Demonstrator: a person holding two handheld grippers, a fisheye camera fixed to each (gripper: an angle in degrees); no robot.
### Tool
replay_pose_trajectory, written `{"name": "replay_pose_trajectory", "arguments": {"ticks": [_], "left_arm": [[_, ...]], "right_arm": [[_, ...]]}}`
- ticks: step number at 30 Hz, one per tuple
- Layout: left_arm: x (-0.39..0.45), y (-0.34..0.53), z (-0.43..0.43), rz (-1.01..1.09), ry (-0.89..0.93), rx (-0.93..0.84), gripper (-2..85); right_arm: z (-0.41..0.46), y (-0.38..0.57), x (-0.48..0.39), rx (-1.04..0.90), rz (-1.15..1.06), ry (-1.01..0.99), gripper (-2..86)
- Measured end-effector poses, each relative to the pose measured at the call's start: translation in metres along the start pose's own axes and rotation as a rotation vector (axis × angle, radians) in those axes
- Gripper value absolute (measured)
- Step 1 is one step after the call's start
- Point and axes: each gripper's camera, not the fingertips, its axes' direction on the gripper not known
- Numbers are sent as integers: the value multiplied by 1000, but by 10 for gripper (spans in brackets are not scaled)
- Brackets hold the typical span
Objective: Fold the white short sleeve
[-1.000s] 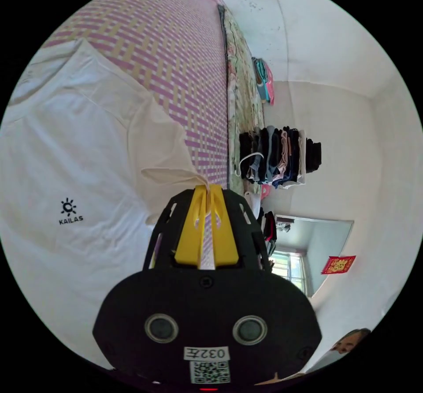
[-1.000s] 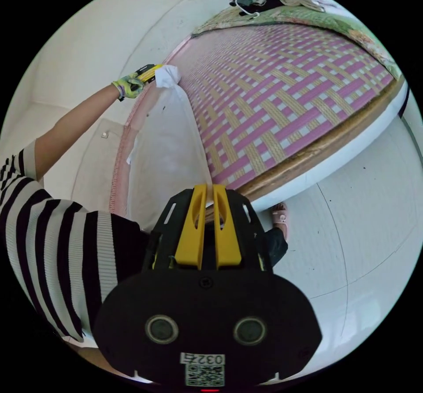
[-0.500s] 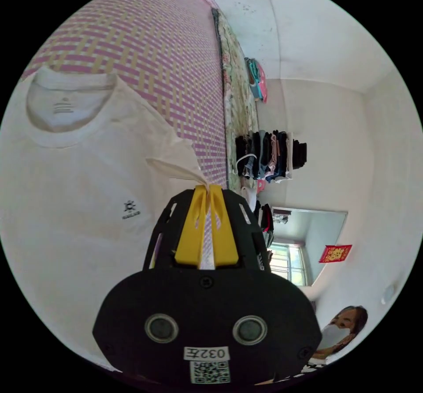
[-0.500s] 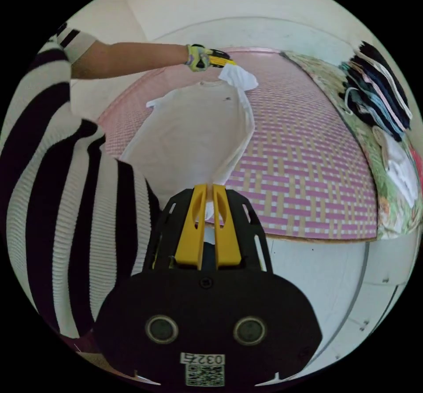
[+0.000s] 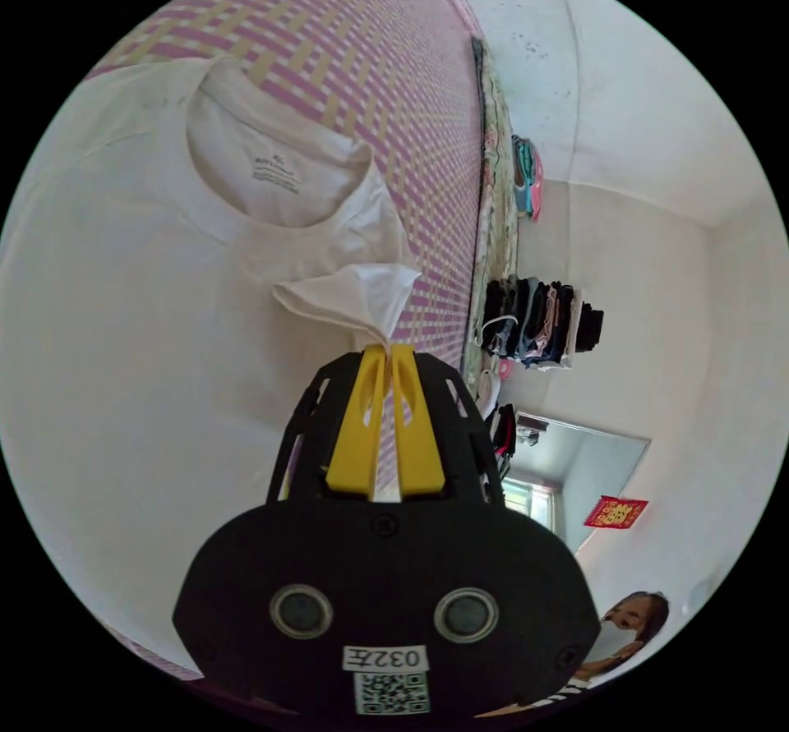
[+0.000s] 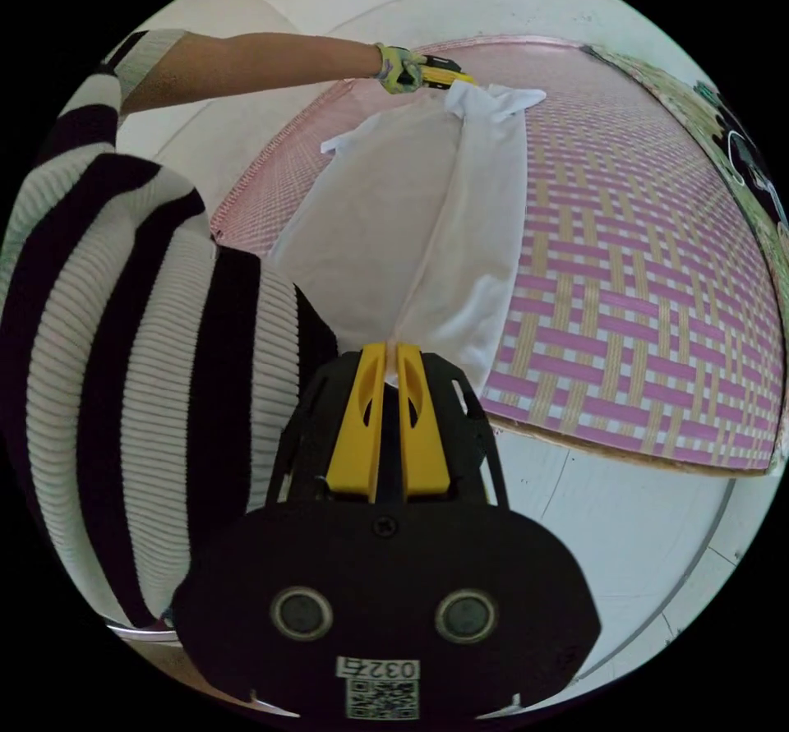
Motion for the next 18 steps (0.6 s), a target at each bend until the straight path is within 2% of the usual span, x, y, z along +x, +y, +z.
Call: {"name": "replay_pose_trajectory", "arguments": {"ticks": [6,13,15,18], "left_arm": [[-20,-9,-3,44,-44,0,-8],[-89,-4,-6,-35,-41,25,15],[-102,0,-16,-37,-61,45,32],[-118,20,-50,-22,-147,143,37]], "right_arm": [[-12,-10,10,3,36,-53,15],[-9,-18,25,-65,90,-118,50],[-17,-21,27,-105,89,-193,50],[-50,-17,29,-124,100,-174,38]]}}
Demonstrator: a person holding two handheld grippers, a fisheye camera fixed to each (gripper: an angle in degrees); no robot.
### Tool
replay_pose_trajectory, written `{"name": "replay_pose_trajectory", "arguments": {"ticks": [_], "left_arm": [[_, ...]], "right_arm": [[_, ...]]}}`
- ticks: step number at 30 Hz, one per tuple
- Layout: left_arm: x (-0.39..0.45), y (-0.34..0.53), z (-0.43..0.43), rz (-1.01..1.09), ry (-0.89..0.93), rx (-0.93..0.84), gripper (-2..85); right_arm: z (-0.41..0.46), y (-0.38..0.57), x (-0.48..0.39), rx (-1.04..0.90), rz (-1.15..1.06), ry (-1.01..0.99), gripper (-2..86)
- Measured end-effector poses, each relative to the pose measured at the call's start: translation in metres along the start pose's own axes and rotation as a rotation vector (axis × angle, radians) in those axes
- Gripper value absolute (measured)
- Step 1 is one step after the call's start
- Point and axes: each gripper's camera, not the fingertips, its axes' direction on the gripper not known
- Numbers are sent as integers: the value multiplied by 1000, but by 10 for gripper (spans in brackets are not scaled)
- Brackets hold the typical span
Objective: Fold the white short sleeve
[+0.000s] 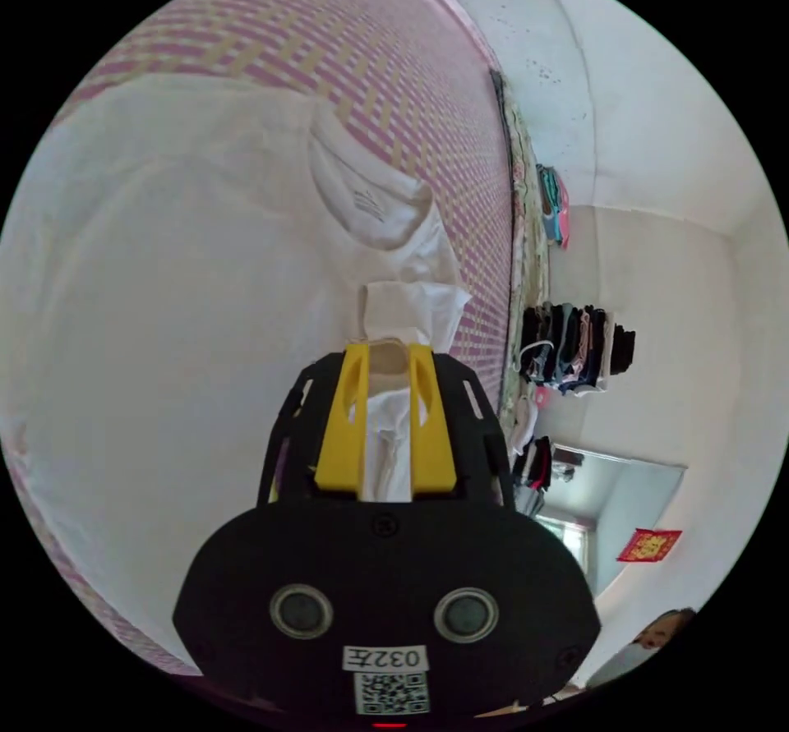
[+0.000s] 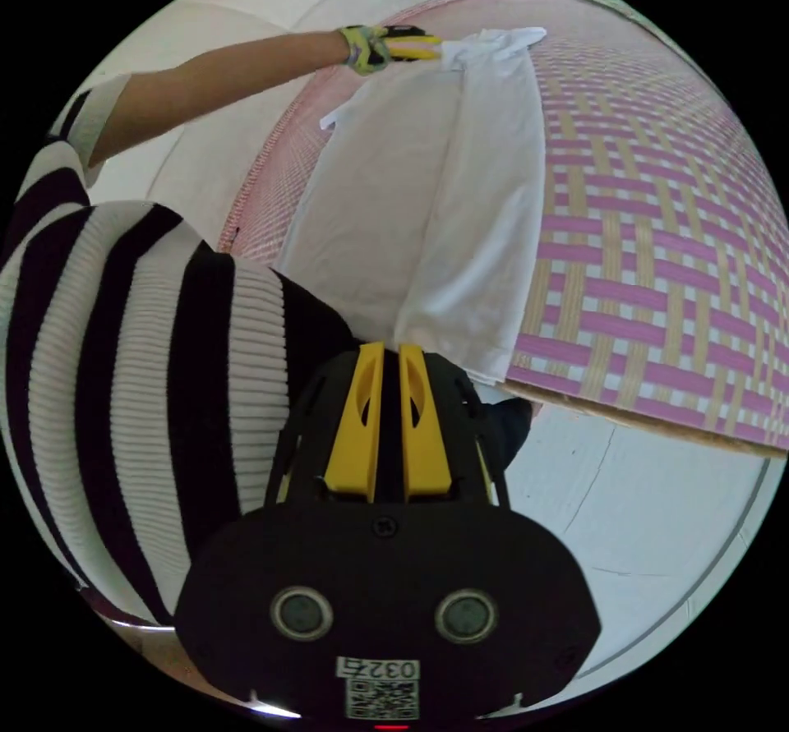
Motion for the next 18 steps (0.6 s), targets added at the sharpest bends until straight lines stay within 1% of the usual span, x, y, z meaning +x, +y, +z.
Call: {"name": "replay_pose_trajectory", "arguments": {"ticks": [2,3,4,5,6,8,9,11,13,14,18], "left_arm": [[-12,25,-28,66,-40,87,25],[-14,33,-32,101,-37,94,20],[-16,51,-34,183,-17,65,6],[-18,73,-27,261,14,-11,-2],[-20,85,-21,295,31,-60,-4],[-30,143,11,400,122,-287,-7],[-33,159,20,418,145,-343,-8],[-48,220,56,478,238,-573,-8],[-58,256,76,524,236,-700,-9],[-67,274,84,530,194,-723,-9],[-86,312,97,570,170,-754,-9]], "right_arm": [[-37,9,6,81,37,-8,24],[-46,10,8,101,42,-14,19],[-58,8,13,126,45,-24,10],[-65,3,17,125,40,-28,5],[-68,-1,19,118,32,-30,2],[-71,-15,24,75,3,-30,-5],[-72,-18,26,61,-2,-41,-6],[-78,-26,31,11,-12,-73,-8],[-88,-29,31,-18,-26,-74,-9],[-98,-30,29,-31,-38,-87,-9],[-128,-32,32,-60,-60,-121,-9]]}}
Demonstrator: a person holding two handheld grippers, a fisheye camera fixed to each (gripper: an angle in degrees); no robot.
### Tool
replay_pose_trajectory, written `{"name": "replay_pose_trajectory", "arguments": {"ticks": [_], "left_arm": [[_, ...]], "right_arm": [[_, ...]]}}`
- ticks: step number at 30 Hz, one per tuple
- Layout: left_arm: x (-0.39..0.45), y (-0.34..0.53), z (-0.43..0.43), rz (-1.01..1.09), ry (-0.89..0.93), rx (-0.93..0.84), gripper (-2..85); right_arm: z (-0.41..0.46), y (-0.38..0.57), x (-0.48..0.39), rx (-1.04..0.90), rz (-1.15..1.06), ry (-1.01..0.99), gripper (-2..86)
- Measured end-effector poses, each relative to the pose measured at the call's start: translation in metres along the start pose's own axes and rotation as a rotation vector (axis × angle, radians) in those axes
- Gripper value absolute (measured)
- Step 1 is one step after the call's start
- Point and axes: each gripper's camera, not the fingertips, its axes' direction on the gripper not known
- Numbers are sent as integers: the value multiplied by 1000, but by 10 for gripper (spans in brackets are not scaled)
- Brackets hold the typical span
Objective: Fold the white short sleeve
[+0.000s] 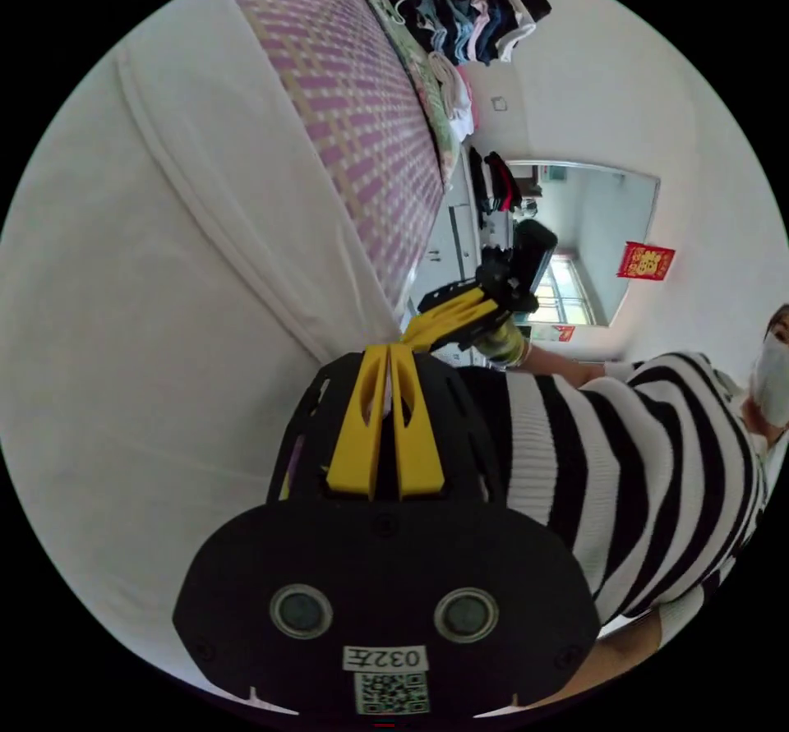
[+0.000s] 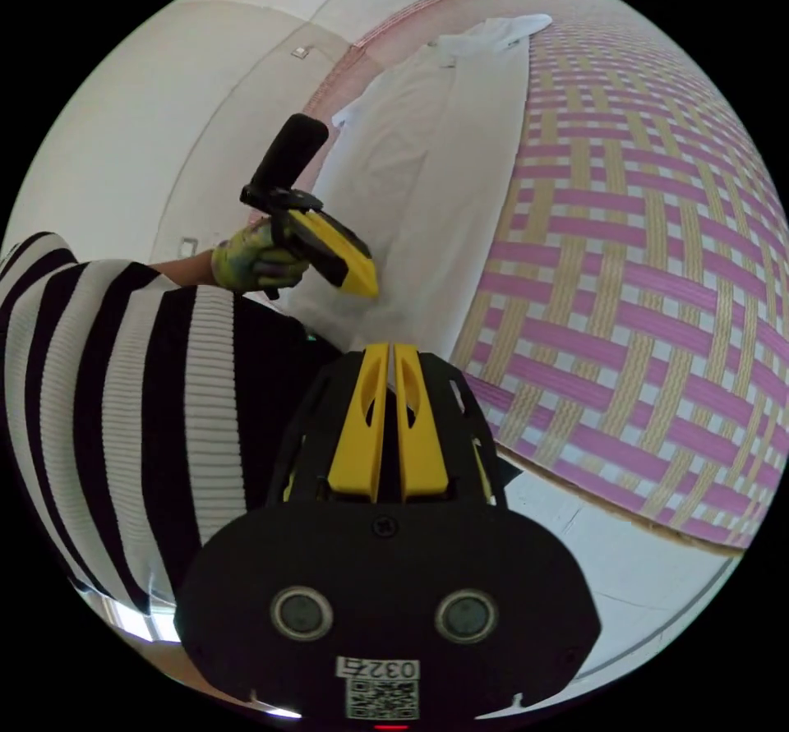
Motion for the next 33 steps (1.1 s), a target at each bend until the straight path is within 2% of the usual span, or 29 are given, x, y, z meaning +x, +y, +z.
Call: {"name": "replay_pose_trajectory", "arguments": {"ticks": [4,10,13,17,21,26,29,33], "left_arm": [[-11,24,20,-8,-132,-26,-9],[-30,45,21,-31,-61,74,-9],[-23,48,-1,31,15,210,-9],[-37,52,-58,-93,-58,486,-12],[-57,51,-102,-246,-130,680,2],[-78,27,-148,-352,-201,804,9],[-88,6,-166,-370,-268,804,36],[-98,-20,-185,-361,-308,811,61]], "right_arm": [[-18,0,5,-100,-14,-10,-9],[-51,-6,-8,-224,-83,-98,-4],[-102,-35,-21,-156,-139,-115,1],[-171,-122,-28,10,-141,-77,24],[-206,-227,-48,122,-90,-108,57],[-176,-373,-127,62,-131,106,93],[-143,-413,-168,23,-166,321,104],[-118,-435,-193,-6,-152,443,98]]}}
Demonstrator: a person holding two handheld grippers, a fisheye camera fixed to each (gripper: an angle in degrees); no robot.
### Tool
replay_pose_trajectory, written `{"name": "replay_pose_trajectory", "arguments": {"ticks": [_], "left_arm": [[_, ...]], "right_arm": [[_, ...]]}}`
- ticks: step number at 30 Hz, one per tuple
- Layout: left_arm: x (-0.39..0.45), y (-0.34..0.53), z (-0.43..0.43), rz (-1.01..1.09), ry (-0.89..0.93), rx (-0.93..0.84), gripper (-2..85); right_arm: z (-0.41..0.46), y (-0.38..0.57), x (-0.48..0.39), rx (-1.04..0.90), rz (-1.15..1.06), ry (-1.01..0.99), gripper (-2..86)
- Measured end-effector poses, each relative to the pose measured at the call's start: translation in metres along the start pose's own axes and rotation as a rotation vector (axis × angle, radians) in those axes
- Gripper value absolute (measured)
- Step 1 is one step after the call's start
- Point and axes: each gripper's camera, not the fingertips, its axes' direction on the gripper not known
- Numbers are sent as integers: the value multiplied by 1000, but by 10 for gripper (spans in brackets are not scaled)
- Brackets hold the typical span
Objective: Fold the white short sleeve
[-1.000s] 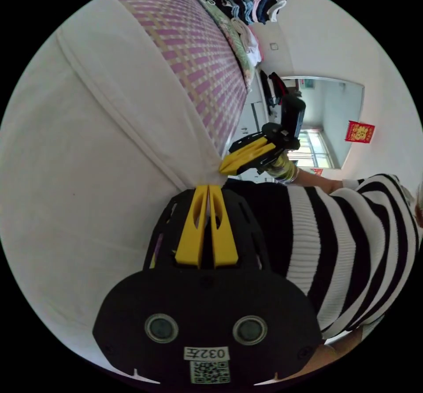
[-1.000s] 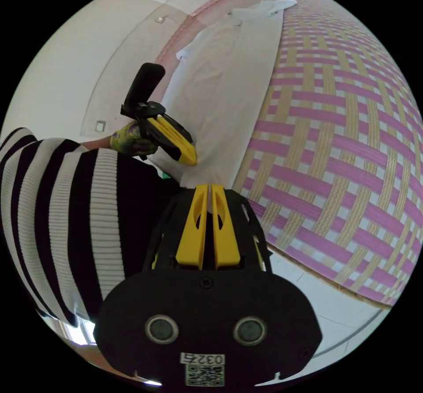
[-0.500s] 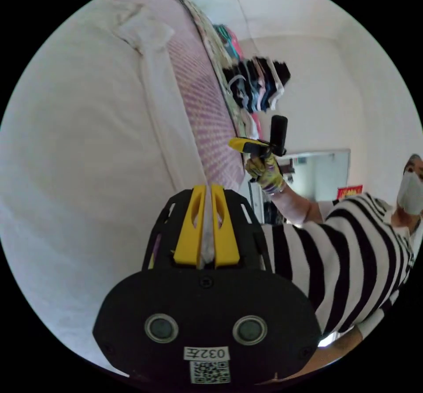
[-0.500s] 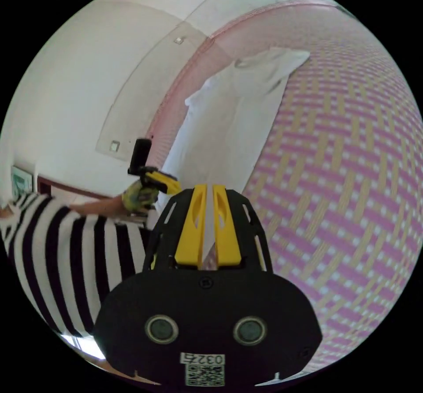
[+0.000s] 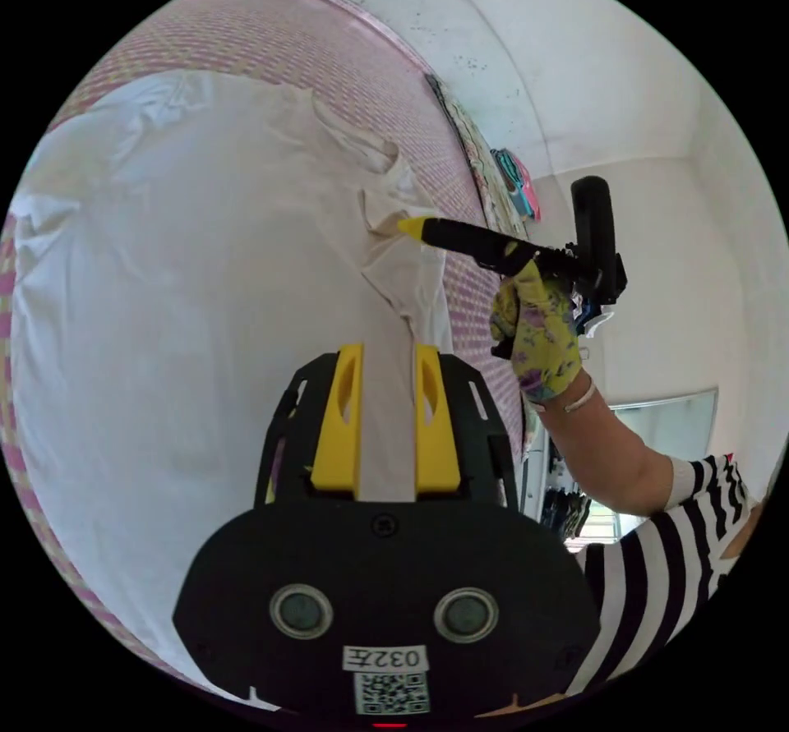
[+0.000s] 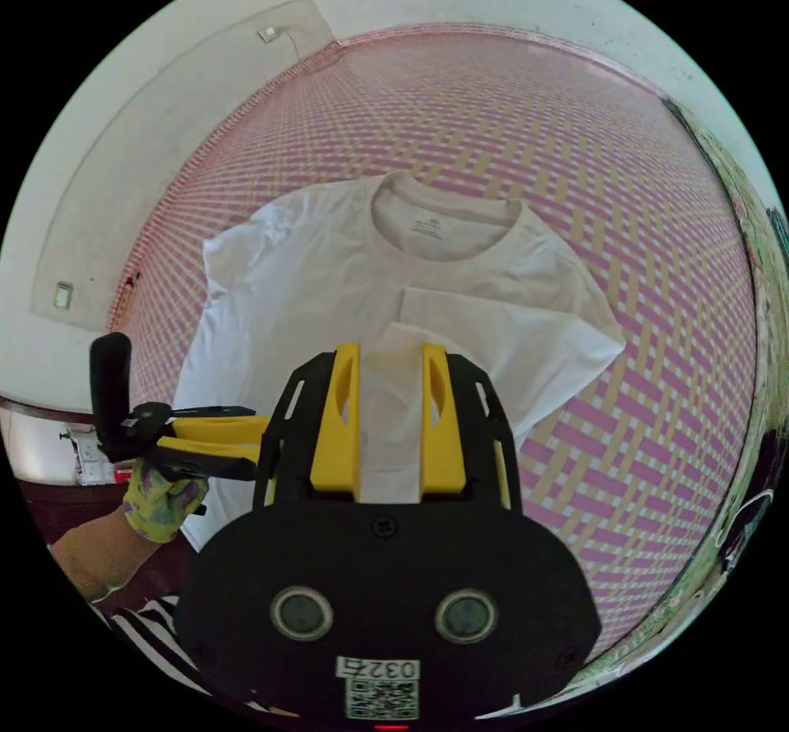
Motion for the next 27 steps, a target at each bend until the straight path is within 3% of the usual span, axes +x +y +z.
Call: {"name": "replay_pose_trajectory", "arguments": {"ticks": [4,11,16,23,27], "left_arm": [[8,-36,13,61,-28,-1,88],[30,-69,33,217,-45,-15,131],[41,-72,36,246,70,6,21],[68,-24,3,89,99,246,-12],[53,-12,16,-91,75,217,-11]], "right_arm": [[-5,3,-2,-18,44,-37,32],[-51,70,53,196,233,-538,8],[-66,95,57,246,265,-717,9],[-92,89,-6,268,74,-685,56],[-94,68,-52,114,-72,-612,82]]}}
